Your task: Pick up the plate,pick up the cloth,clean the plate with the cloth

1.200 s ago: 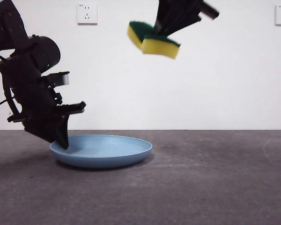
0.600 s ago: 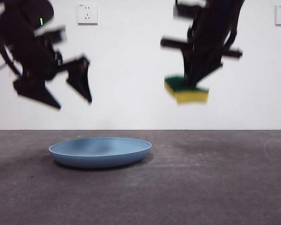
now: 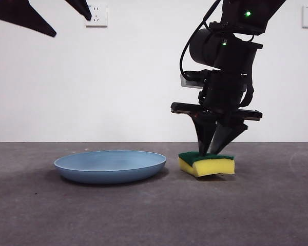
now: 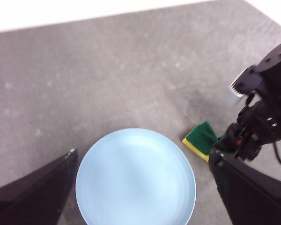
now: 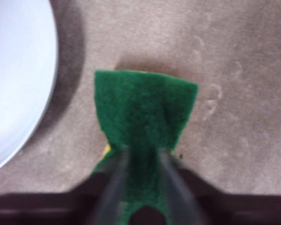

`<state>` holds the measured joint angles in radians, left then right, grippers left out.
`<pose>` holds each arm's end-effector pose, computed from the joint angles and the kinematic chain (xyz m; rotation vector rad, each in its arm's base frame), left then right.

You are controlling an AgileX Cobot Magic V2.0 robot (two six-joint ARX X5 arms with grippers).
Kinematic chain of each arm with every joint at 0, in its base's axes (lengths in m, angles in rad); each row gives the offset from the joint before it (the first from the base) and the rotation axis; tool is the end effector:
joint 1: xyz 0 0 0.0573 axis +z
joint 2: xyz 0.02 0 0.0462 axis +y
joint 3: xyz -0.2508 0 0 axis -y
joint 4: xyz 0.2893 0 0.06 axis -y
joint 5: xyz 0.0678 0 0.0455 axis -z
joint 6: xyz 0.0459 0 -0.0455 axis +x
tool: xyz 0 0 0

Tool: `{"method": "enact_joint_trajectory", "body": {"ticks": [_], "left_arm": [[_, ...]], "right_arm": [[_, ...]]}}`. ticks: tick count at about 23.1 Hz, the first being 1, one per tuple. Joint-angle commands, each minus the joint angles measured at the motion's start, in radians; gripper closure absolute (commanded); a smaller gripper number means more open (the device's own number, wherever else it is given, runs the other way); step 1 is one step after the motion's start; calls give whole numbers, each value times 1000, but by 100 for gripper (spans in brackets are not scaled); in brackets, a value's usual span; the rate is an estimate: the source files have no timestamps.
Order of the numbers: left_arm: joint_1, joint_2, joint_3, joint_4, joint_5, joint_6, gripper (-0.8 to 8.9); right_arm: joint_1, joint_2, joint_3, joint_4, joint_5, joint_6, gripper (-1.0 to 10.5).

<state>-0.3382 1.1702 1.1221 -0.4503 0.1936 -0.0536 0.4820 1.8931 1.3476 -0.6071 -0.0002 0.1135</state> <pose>0.2925 -0.1122 0.3265 -0.0148 0.5167 -0.5070 0.3757 0.1966 0.1387 -0.1780 1.1491 0.3617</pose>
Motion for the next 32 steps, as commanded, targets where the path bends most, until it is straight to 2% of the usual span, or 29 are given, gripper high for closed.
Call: {"method": "enact_joint_trajectory", "body": {"ticks": [1, 6, 10, 11, 13, 18, 22, 23, 25, 28, 29, 32], "left_arm": [[-3, -3, -2, -8, -1, -6, 344], [-3, -2, -2, -40, -5, -6, 344], [-3, -2, -2, -49, -7, -3, 371], [-3, -2, -2, -53, -7, 4, 476], [-3, -2, -2, -60, -6, 23, 805], [-3, -12, -2, -69, -6, 51, 821], [-12, -112, -2, -111, -10, 82, 821], [-16, -151, -3, -109, -17, 82, 821], [-23, -229, -9, -112, -74, 100, 821], [-23, -346, -100, -70, -92, 107, 821], [-23, -399, -163, -41, -103, 107, 821], [-23, -513, -314, 14, -142, 101, 821]], "right_arm": [[-5, 7, -11, -5, 0, 9, 526], [-11, -29, -11, -5, -1, 9, 523], [-9, -154, -11, -32, -3, 8, 557], [-7, -196, -11, -45, -5, 5, 685], [-7, -285, -11, -71, -42, -28, 971], [-7, -525, -11, -84, -77, -63, 957], [11, -693, -13, -84, -69, -71, 957], [18, -732, -18, -84, -61, -79, 958], [36, -815, -59, -79, 16, -87, 958], [71, -968, -246, 3, 92, -80, 958], [82, -1048, -359, 56, 137, -72, 958], [93, -1200, -568, 140, 168, -36, 958]]}}
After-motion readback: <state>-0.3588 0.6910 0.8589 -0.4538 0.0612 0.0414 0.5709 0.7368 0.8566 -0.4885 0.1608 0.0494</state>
